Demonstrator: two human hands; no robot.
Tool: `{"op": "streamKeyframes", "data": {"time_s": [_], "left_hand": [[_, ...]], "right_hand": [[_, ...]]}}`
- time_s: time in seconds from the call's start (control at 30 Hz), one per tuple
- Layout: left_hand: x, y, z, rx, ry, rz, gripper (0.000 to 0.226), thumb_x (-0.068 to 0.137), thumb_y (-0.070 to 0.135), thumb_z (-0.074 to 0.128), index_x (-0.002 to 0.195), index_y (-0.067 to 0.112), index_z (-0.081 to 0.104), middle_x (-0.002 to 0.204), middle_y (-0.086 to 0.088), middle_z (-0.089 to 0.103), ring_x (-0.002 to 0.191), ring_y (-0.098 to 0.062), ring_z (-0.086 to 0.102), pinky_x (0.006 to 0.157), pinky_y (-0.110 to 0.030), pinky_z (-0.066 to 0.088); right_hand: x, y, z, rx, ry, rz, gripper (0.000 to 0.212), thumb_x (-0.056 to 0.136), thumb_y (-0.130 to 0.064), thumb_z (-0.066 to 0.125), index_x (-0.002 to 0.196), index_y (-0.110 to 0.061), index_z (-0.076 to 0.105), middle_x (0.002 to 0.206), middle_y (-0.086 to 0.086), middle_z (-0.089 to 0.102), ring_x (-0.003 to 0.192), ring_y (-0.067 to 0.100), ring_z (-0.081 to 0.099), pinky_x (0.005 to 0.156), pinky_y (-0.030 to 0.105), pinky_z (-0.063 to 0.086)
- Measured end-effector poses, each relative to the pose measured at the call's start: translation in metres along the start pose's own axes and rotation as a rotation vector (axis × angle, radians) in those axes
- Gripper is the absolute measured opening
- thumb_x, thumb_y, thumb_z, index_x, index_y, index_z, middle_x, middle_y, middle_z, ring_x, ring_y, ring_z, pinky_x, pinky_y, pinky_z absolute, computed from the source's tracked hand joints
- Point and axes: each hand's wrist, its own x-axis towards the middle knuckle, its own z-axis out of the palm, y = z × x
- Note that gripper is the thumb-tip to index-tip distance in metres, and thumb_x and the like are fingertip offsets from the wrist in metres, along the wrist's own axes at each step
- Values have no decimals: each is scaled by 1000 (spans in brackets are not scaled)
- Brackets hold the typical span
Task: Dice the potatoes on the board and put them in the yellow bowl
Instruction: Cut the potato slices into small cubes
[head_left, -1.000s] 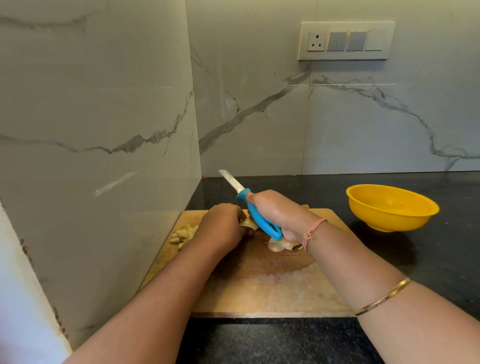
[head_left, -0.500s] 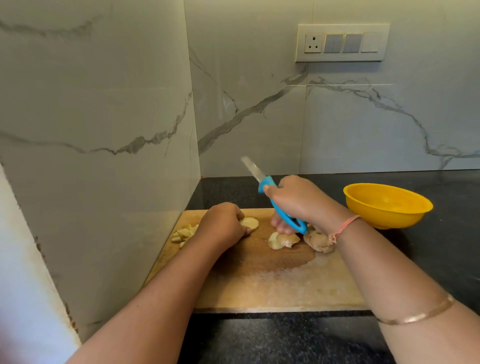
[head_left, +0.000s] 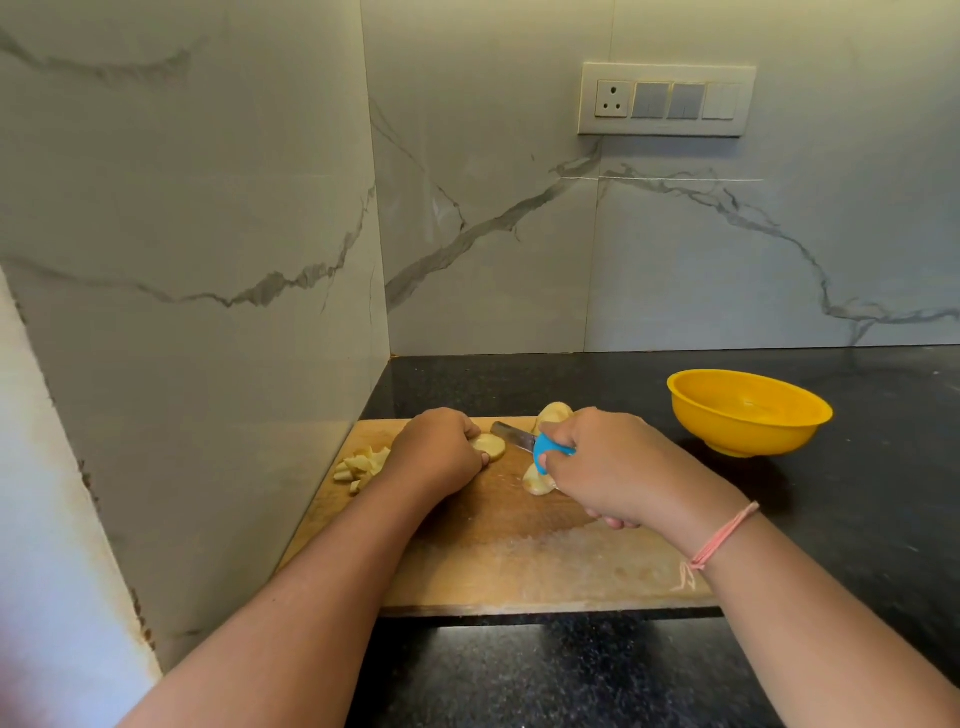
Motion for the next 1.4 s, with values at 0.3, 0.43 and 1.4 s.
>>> {"op": "streamKeyframes", "data": {"time_s": [0.3, 0.43, 1.4], "left_hand": [[3, -1, 1, -21, 11, -14, 39, 93, 30, 60, 130, 17, 58, 124, -2, 61, 107, -16, 58, 88, -25, 48], [3, -1, 1, -32, 15, -16, 37, 92, 29, 61, 127, 17, 60, 123, -2, 62, 106, -16, 58, 88, -25, 48], [-2, -1, -3, -111, 33, -98, 35, 88, 32, 66, 118, 16, 67, 107, -3, 69, 96, -17, 63, 89, -30, 53]], "right_hand": [[0, -4, 1, -20, 10, -17, 40, 99, -31, 40, 138, -24, 44, 96, 5, 59, 73, 16, 64, 63, 28, 55], [-1, -8, 0, -32, -4, -22, 38, 99, -28, 40, 134, -19, 48, 89, 6, 60, 71, 17, 64, 66, 30, 56], [-33, -11, -17, -264, -57, -40, 46, 98, -27, 43, 143, -20, 36, 118, 9, 58, 52, 8, 44, 43, 16, 38]]}}
